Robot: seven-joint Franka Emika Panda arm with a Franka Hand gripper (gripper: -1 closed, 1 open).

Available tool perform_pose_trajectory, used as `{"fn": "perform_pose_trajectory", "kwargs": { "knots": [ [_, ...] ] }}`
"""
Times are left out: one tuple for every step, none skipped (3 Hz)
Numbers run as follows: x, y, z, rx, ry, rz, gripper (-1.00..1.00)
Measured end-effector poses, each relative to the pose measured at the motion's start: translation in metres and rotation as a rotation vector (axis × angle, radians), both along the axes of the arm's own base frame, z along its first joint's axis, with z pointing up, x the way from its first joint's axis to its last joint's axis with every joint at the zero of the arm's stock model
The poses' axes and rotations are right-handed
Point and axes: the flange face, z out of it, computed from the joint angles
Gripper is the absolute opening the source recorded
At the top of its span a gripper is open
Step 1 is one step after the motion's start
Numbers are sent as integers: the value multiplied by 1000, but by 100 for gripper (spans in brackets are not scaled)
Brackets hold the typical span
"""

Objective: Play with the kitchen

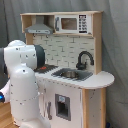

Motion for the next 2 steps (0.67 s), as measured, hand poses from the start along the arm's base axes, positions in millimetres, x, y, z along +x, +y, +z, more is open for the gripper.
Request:
{"fn": "perform_pose_trajectory", "kwargs": {
  "knots": [
    [0,0,0,110,0,-8,-100],
    [0,1,0,212,-1,-16,-100]
  ]
}}
